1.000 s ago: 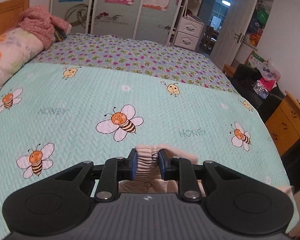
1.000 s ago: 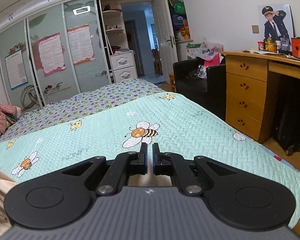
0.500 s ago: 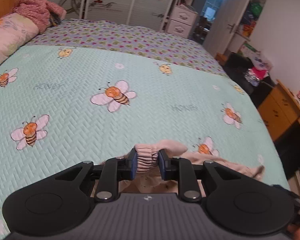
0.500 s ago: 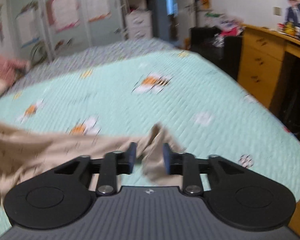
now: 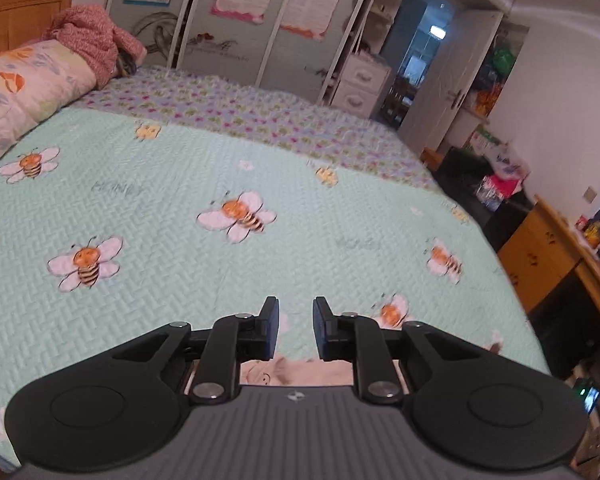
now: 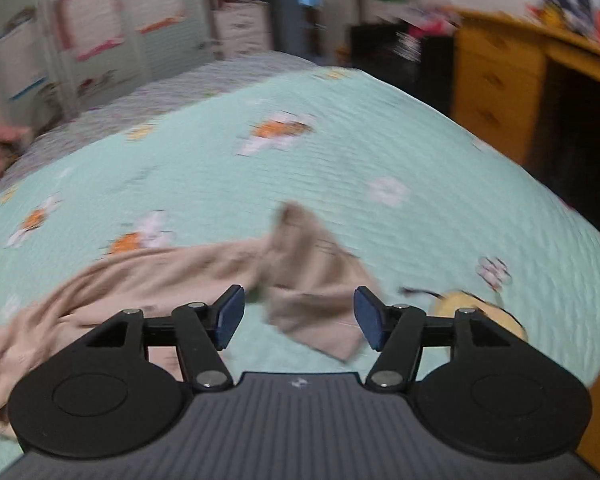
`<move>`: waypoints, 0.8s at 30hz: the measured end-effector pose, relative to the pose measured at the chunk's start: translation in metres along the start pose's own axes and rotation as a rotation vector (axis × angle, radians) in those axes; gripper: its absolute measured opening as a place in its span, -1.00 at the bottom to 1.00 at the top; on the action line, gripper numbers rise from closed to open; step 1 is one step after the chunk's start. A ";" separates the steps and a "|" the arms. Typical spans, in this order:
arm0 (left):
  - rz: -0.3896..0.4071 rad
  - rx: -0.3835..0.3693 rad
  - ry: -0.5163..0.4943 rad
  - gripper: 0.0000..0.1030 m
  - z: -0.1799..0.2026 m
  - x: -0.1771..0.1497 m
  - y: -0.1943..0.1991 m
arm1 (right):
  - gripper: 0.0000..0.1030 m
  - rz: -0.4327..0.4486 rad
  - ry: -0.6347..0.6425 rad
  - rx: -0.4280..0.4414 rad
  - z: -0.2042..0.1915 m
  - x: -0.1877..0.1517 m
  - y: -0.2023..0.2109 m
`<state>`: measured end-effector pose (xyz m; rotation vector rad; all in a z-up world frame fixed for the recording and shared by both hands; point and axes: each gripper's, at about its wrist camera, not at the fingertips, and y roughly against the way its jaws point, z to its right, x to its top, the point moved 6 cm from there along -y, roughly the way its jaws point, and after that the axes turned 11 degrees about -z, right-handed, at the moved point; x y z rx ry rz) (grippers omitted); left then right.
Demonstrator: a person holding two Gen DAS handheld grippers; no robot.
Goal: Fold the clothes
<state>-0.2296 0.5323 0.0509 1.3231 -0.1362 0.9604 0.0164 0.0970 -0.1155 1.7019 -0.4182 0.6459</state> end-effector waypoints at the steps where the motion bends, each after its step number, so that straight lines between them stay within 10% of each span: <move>1: -0.024 0.004 -0.006 -0.62 -0.001 -0.004 -0.007 | 0.21 0.001 0.004 -0.004 0.000 0.001 -0.003; 18: -0.320 0.247 -0.227 -0.17 -0.010 -0.140 -0.116 | 0.38 -0.015 0.035 -0.054 -0.012 0.022 -0.074; 24: -0.330 0.207 -0.181 -0.17 -0.013 -0.148 -0.145 | -0.70 0.001 -0.013 -0.043 -0.001 0.018 -0.076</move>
